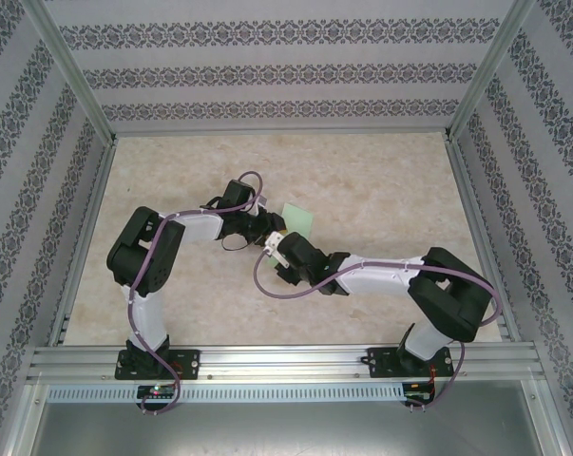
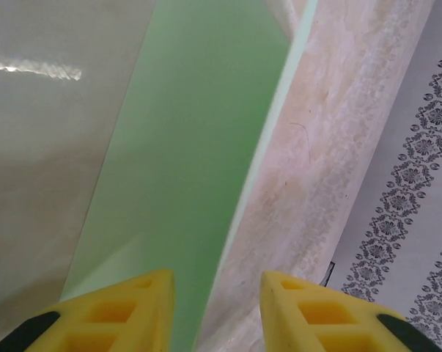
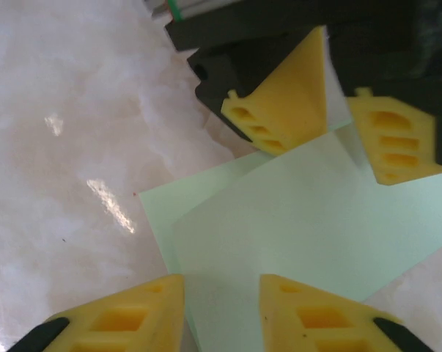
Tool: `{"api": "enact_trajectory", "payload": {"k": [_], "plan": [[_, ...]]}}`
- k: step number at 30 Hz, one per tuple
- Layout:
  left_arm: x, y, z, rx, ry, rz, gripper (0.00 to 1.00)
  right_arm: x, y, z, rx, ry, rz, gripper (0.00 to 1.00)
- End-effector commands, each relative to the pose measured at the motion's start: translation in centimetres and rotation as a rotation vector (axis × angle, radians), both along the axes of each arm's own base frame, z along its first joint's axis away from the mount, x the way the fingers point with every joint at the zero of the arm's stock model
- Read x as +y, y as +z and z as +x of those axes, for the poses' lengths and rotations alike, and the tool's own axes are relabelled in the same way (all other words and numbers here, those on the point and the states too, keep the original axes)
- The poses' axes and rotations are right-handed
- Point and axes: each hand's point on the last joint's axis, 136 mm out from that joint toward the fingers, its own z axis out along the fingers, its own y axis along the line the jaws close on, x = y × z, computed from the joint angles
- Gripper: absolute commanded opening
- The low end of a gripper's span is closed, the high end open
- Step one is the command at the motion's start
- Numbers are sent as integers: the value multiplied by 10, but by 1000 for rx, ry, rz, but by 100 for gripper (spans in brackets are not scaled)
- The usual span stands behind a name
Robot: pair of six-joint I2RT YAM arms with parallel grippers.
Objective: Fold a paper plane with a square sheet of paper (pick it up from the middle)
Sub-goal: Fold the triangle a second time at the center of the table.
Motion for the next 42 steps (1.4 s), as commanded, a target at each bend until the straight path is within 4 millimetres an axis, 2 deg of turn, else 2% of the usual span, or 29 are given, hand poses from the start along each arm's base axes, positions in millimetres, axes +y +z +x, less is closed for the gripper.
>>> {"api": "enact_trajectory", "payload": {"k": [1,5,13,19,22,29,38,42], "plan": [[-12,12,6,-31,-20,-49,36,4,13,0,27,-76,97,42],[-13,13,6,-28,-23,-53,36,12,14,3,4,-102,92,53],[-14,15,7,-28,-25,-56,35,25,7,9,20,-164,96,57],[-14,15,7,-24,-25,-54,36,29,1,7,10,-186,73,58],[-14,15,7,-25,-25,-55,36,23,-1,12,-25,-226,48,57],[-14,16,7,-23,-23,-54,36,16,10,17,-65,-261,50,37],[-13,21,8,-35,-19,-50,35,13,14,11,26,-277,130,1],[-10,24,8,-44,-11,-33,36,13,11,10,76,-290,152,0]]}}
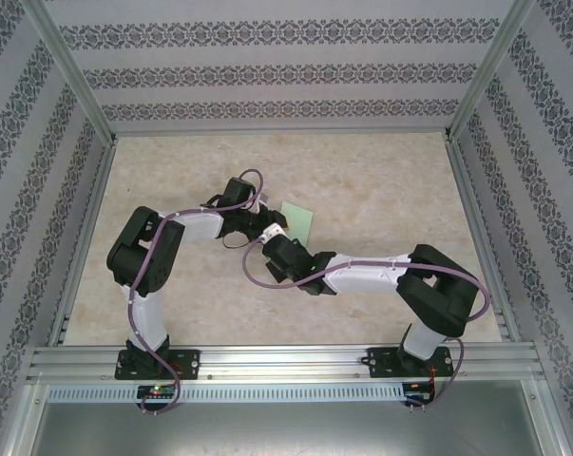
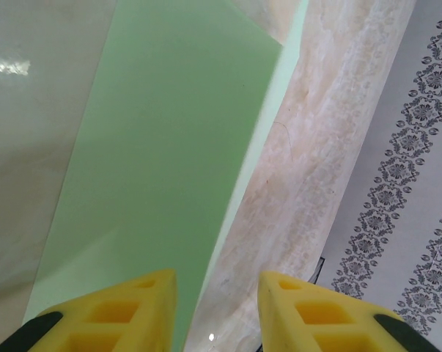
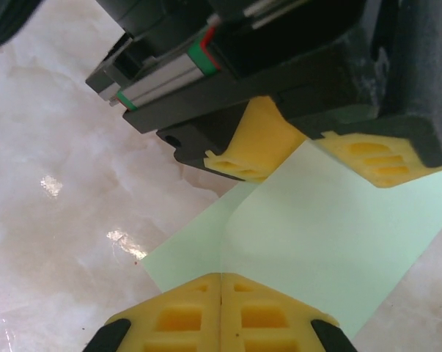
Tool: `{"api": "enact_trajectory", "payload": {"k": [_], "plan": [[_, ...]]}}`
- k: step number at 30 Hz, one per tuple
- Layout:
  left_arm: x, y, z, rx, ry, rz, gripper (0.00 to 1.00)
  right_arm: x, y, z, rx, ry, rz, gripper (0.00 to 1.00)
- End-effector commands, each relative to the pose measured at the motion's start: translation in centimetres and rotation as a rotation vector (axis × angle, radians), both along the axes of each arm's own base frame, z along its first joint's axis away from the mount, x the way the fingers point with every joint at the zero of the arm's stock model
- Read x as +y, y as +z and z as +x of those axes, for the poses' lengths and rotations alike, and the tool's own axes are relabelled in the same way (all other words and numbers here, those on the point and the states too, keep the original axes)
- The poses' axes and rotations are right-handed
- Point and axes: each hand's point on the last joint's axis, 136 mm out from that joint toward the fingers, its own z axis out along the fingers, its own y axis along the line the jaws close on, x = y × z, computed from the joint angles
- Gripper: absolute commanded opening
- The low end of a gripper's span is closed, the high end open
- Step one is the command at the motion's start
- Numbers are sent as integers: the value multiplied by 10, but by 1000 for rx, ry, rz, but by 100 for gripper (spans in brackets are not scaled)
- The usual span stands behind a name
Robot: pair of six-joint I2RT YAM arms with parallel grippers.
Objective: Fold a paper plane with a square sheet of paper (pick it up from the middle)
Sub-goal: Fold the triangle a second time at the center of the table.
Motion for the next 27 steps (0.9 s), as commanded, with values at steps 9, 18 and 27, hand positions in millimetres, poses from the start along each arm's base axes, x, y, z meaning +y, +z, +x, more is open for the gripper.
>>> {"api": "enact_trajectory", "payload": {"k": [9,18,27], "plan": [[51,25,9,-110,128,252,50,15,25,-8,85,2,181,0],[100,49,-1,-187,230,393,52,19,47,-16,134,-62,348,0],[99,49,-11,-178,217,369,42,3,59,-13,131,-118,404,0]]}}
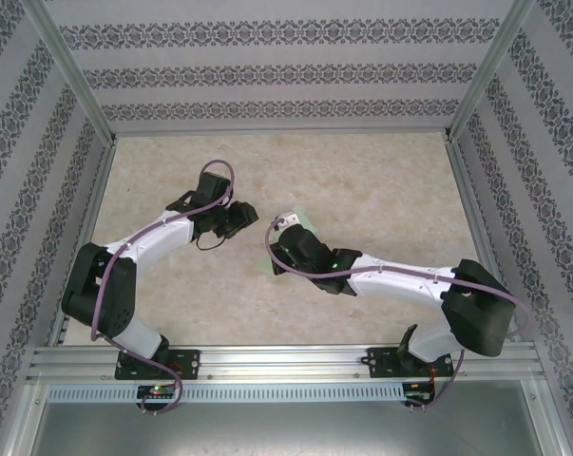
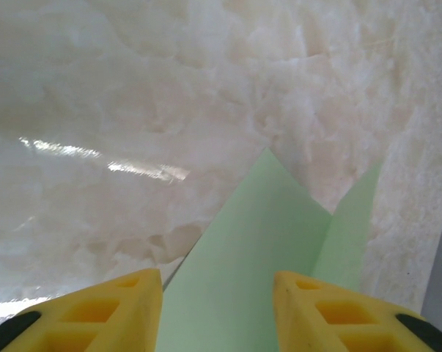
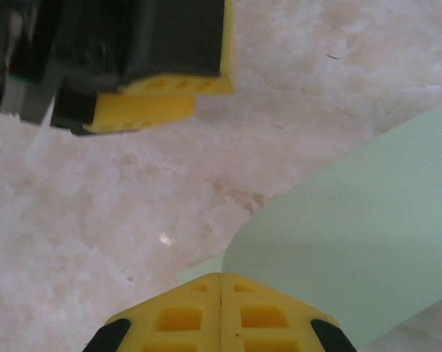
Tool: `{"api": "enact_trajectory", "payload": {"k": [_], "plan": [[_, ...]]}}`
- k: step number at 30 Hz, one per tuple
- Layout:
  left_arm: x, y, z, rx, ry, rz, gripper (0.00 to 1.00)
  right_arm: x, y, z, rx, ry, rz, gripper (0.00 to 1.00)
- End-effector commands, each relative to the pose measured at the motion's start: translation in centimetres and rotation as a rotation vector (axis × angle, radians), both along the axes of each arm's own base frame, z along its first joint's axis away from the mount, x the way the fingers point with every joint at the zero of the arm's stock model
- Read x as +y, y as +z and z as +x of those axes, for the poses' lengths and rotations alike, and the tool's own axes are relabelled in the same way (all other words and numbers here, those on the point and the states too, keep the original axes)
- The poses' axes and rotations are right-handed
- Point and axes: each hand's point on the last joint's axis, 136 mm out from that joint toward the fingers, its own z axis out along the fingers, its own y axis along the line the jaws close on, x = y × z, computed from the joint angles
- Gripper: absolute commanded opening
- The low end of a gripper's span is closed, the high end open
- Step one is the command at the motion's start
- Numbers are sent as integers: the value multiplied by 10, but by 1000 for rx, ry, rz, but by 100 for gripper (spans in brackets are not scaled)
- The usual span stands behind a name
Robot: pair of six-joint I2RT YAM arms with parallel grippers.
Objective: Fold a paper plane with a square sheet of paper (pick it up from the middle)
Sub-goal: Fold the triangle a second time at the center of the table.
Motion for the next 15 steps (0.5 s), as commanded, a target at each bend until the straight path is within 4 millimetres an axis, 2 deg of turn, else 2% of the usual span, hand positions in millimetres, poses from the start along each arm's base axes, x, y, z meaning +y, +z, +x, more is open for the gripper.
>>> {"api": "enact_trajectory", "payload": {"k": [1,4,8,15], "plan": [[3,4,-5,-10,-8,10,41,-6,-14,-2,48,-17,3,0],[-2,3,-9,1,-40,-11,36,-4,-29,-9,105,-6,-2,0],[-11,-8,-25,55,-94,-43,31,3,-41,-15,173,11,28,0],[-22,-29,-54,119,-157,-48,24,9,-61,-12,294,-8,122,0]]}}
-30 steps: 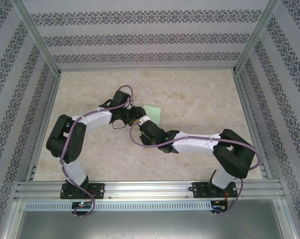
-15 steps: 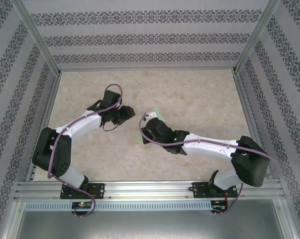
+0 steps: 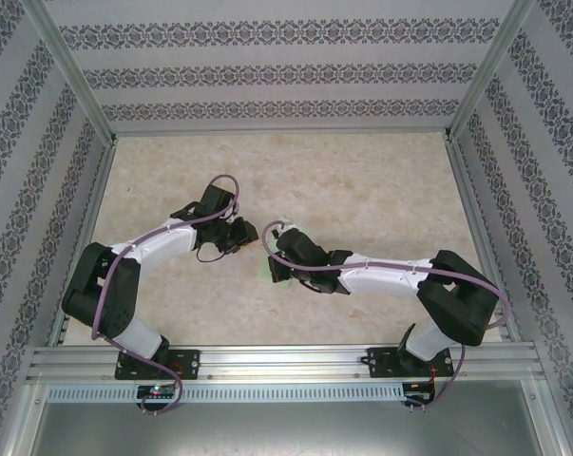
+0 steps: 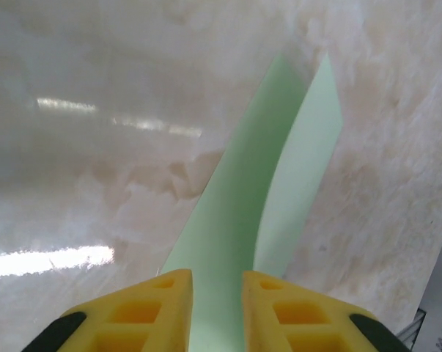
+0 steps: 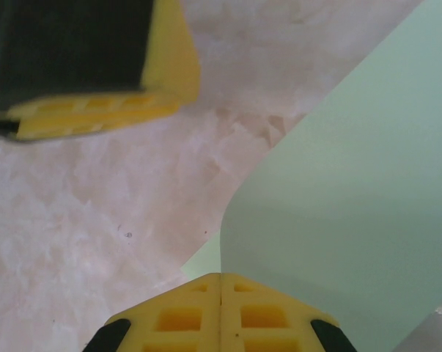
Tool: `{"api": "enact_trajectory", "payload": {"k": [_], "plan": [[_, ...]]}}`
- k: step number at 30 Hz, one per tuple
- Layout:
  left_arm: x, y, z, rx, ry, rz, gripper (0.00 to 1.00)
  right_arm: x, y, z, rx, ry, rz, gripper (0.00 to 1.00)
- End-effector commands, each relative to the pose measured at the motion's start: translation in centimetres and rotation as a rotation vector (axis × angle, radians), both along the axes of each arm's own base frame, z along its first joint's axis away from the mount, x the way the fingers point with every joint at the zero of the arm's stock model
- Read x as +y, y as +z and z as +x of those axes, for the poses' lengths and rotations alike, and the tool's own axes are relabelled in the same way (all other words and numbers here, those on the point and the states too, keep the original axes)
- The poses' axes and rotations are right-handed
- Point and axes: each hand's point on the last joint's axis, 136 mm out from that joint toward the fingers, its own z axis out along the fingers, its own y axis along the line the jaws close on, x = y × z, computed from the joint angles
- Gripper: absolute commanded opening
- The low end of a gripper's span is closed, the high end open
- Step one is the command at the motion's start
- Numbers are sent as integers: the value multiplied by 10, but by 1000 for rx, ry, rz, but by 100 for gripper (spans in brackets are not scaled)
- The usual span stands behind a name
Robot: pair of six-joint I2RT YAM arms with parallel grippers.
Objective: Fold a paper plane with a square sheet of paper (pick it up from the middle)
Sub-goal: Fold the triangle a second time at the center of the table.
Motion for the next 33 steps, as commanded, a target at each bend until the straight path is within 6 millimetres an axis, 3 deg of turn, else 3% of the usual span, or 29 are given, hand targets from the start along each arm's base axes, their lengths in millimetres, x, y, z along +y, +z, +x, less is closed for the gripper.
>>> {"api": "enact_trajectory", "payload": {"k": [1,6,8,23,33], "plan": [[-11,-3,-16,15,-60,-24,23,4,-5,2,80,-24,104,0],[-23,-13,-26,49,-102,-23,14,-4,-10,8,116,-56,155,0],[-25,-20,-30,71,-103,-11,7,-6,-13,9,127,-63,156,0],[-37,-48,-45,135,-140,-9,2,-13,-29,11,176,-92,159,0],[-35,-68,-51,165,-172,56,2,-18,-35,13,196,-114,166,0]]}}
